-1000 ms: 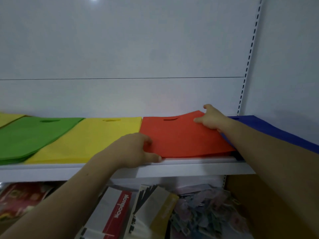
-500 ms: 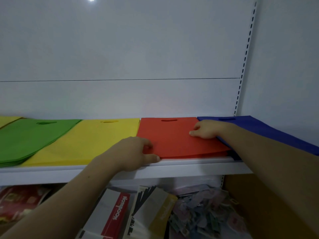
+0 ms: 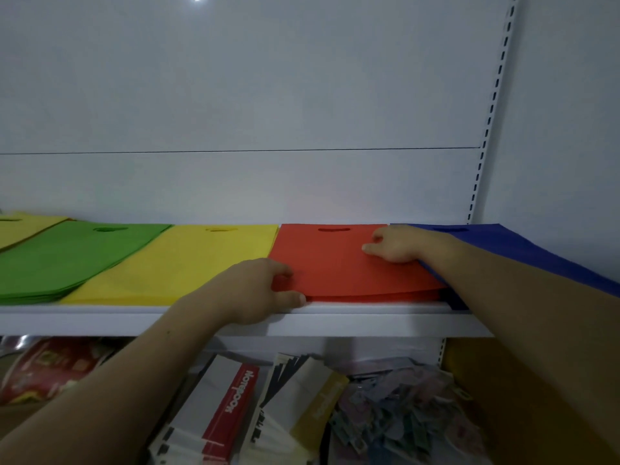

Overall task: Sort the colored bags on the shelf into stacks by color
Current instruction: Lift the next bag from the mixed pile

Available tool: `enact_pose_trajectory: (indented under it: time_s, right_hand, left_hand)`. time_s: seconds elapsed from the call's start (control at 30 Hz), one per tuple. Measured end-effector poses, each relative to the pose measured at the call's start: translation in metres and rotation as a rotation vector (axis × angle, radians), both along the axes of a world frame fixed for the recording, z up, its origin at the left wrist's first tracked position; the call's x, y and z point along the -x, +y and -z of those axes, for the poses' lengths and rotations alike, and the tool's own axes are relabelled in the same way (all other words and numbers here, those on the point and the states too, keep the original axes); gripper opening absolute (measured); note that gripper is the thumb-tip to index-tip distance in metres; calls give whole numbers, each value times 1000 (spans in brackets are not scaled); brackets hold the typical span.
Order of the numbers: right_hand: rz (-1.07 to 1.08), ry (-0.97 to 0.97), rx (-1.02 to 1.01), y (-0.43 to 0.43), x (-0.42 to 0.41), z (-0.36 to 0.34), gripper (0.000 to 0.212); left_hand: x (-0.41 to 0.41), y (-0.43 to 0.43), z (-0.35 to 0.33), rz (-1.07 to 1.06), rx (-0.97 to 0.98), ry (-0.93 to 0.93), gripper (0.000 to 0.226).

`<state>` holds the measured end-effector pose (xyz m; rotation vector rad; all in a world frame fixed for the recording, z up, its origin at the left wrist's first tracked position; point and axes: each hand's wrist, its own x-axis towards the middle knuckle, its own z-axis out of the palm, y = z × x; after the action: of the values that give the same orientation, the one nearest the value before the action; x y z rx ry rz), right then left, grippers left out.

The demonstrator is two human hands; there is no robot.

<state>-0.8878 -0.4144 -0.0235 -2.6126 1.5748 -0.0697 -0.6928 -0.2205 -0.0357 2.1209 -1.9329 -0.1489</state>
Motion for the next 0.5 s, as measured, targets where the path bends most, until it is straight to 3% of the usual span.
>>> enact_pose_trajectory:
  time_s: [0.27,0.5]
  right_hand:
    - [-112,-131,96,36,-55,-13,57]
    - [-192,-209,115,87,-147,-22,61]
  left_hand:
    - [-34,24,-9,-73,101,25,65]
    - [-117,82,-15,-146,180,60,65]
